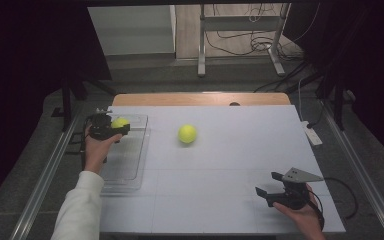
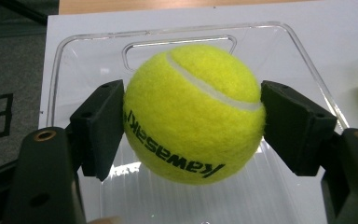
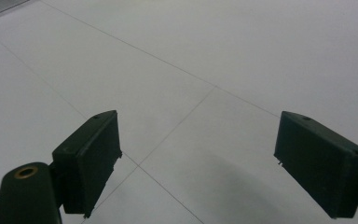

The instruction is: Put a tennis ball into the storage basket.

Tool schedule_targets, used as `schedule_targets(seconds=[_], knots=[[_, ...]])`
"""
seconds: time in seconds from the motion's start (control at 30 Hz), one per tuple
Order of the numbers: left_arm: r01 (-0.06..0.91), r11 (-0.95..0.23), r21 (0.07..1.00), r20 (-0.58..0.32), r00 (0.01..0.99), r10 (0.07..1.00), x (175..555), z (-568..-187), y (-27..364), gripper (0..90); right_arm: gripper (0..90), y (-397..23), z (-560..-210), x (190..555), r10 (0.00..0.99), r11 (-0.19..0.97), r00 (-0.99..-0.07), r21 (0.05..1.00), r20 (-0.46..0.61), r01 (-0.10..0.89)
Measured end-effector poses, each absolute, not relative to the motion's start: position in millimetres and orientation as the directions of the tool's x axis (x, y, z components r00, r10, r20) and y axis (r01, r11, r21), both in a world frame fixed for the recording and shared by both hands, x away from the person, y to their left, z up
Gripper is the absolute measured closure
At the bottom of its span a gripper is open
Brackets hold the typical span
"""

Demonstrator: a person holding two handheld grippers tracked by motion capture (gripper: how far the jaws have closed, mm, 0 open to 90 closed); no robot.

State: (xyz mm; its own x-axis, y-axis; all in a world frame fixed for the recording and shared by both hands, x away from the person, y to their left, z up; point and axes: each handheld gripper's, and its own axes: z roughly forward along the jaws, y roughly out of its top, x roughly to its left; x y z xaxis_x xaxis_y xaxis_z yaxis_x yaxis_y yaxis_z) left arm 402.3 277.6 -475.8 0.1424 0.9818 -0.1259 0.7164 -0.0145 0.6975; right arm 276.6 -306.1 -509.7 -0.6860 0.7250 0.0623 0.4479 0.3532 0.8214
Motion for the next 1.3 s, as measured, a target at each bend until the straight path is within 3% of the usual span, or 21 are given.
schedule_targets(seconds=[1.3], knots=[[0.785,-0.061,0.617,-0.09,0.148,0.985,414,-494,273,26.0,14.4,-306,-511,277,0.727,0.358,-0.684,0.818,0.059,0.45]])
